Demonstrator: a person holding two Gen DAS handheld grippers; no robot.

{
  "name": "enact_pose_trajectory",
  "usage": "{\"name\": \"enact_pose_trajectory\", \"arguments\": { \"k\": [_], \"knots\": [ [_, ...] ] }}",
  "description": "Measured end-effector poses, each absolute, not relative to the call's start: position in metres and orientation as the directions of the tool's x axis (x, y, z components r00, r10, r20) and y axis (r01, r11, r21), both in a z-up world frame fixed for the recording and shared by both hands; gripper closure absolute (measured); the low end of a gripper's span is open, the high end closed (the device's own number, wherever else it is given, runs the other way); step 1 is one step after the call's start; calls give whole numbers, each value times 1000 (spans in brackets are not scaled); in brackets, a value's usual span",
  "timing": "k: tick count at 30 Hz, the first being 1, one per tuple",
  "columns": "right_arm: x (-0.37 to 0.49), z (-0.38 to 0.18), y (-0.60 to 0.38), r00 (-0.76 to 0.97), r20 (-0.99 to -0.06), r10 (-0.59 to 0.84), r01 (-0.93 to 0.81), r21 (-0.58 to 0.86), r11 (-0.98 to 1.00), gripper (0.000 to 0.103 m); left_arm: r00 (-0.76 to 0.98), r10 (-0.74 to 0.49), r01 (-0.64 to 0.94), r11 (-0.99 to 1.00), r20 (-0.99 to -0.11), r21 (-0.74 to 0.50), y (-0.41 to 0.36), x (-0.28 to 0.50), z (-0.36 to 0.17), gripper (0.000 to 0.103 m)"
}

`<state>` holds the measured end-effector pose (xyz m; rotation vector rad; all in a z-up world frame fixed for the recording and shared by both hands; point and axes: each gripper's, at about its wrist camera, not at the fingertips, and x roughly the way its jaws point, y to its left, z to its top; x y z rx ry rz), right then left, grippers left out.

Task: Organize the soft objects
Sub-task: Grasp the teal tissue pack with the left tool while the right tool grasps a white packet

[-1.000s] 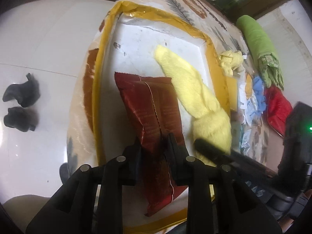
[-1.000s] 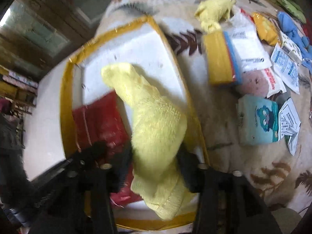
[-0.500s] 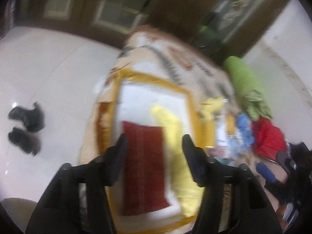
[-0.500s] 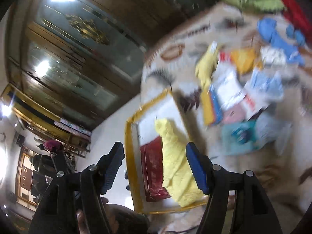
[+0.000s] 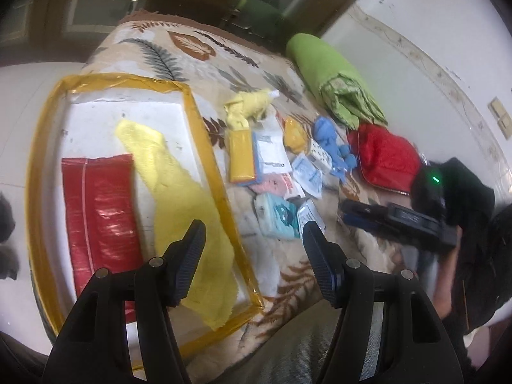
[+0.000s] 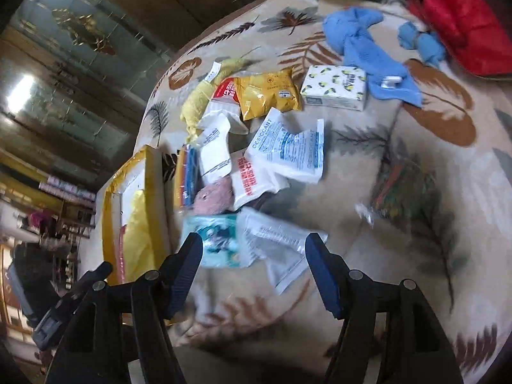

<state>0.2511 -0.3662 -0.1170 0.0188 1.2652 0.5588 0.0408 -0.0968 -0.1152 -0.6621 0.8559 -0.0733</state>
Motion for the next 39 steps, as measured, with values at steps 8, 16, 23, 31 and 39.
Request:
{"name": "enact_pose_trajectory", "arguments": {
  "k": [8, 16, 23, 31, 39],
  "knots": [
    [248, -156, -348, 172, -955, 241, -573, 102, 813, 36, 657, -309, -192, 814, -688, -549, -103, 45, -118, 40],
    [224, -151, -354, 81, -937, 340, -612, 223, 759, 35, 649, -318, -191, 812, -691, -552, -105, 49, -121, 40],
    [218, -151, -352, 2, -910, 415, -638, 319, 701, 29, 649, -309, -199, 813, -695, -547, -104, 48, -122, 40],
    [200, -165, -317, 73, -962, 263, -739, 125, 662, 44, 642, -303, -200, 821, -704, -535, -106, 49, -123, 40],
    [180, -169, -314, 91, -933, 348, -690, 193, 697, 67, 525, -366, -213, 818, -768, -535, -120, 89, -131, 40]
  ]
}}
